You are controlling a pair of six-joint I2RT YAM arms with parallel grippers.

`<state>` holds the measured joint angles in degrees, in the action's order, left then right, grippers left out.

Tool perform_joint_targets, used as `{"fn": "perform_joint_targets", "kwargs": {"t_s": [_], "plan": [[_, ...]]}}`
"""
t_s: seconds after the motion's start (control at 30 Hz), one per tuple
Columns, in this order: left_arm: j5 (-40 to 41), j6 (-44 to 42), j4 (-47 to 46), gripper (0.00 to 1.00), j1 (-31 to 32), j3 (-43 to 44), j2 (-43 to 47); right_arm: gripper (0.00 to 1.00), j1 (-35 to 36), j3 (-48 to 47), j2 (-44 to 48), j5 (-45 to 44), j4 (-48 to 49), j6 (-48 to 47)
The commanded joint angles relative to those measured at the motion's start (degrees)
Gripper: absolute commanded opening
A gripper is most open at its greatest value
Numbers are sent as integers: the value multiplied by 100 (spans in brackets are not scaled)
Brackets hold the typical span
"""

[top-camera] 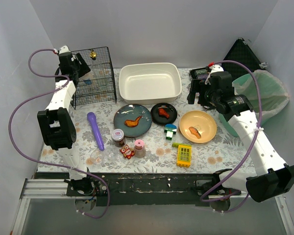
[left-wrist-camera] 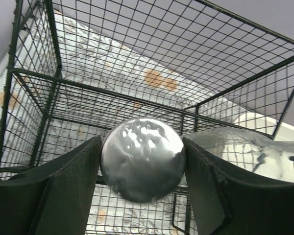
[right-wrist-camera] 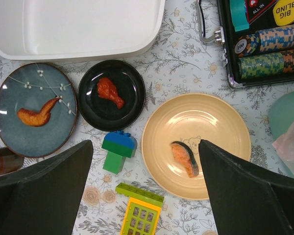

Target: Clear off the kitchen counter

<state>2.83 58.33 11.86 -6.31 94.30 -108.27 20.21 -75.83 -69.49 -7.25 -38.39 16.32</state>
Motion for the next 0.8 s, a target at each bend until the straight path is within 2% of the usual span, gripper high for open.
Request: {"fn": "perform_joint_targets", "kwargs": {"t_s": [0.0,0.1,0.27,0.4,0.6,0.67,0.7,0.77], "plan": [[-274,144,-201,68,15,-43,280,97,-34,-2,59,83,227,-58],[-485,188,-236,75,15,-122,315,97,-43,16,85,83,227,-58],[-477,206,-237,78,7,-202,394,97,-43,51,173,65,209,-50],[-171,214,-167,80,7,-307,613,97,-43,42,208,39,174,-41],[314,328,281,86,-2,-518,1351,97,-43,42,261,-31,104,-6],[289,425,483,91,-2,-710,1650,97,-43,77,252,-66,95,-6],[271,495,571,97,6,-825,1808,97,-43,77,261,-110,78,-6],[131,671,843,98,7,-1097,2089,96,-34,60,270,-67,60,-14]]}}
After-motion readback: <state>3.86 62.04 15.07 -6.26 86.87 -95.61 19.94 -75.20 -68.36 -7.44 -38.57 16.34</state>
